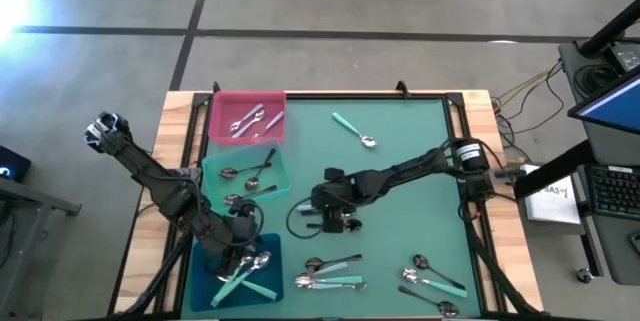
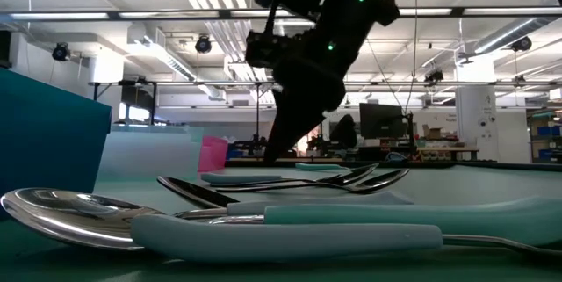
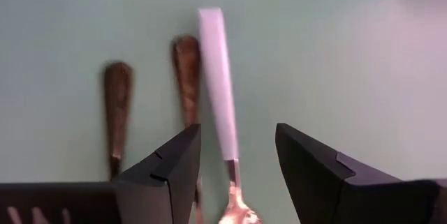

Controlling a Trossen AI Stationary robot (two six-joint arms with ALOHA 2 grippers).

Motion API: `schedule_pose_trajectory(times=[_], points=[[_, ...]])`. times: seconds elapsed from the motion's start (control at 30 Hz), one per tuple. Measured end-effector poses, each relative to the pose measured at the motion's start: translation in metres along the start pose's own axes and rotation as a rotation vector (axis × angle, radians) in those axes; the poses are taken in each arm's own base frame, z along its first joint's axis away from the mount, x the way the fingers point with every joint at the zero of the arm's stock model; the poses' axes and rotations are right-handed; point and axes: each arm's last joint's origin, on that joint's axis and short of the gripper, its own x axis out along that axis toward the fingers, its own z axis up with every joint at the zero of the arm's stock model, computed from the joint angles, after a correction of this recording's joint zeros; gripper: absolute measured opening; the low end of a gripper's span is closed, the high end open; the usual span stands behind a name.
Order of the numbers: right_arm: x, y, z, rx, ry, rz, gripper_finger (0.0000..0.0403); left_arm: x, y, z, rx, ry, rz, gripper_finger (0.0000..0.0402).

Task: Sort silverware by color (type)
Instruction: Put the blue spoon into the pink bin

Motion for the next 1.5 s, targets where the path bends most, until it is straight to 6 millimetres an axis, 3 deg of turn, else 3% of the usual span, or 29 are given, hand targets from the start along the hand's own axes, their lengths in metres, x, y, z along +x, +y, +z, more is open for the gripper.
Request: schedule_pose_trajectory(times=[0.4,0.5,0.7,0.87,1.2,1.5], points=[[0.022,-0.011,-0.007,0.021,0.056,-0.018,0.0165,0.000,0.000,-0.001,-0.002,0.005,0.001,0.0145],[0.024,-0.013,-0.008,0.025,0.065,-0.009,0.0131,0.000,0.000,-0.001,-0.002,0.006,0.001,0.0145],[0.026,-0.015,-0.010,0.035,0.088,0.050,0.0024,0.000,0.001,-0.001,-0.002,-0.016,0.028,0.0145],[0.023,-0.017,-0.009,0.063,0.088,0.072,0.0017,0.007,0.007,-0.005,-0.003,-0.063,0.160,0.0145],[-0.030,-0.033,0.009,0.107,-0.011,0.055,0.0014,0.021,0.023,-0.022,-0.004,-0.168,0.405,0.0145],[-0.071,-0.040,0.024,0.113,-0.168,-0.096,0.0014,0.036,0.035,-0.031,0.005,-0.385,0.571,0.0145]])
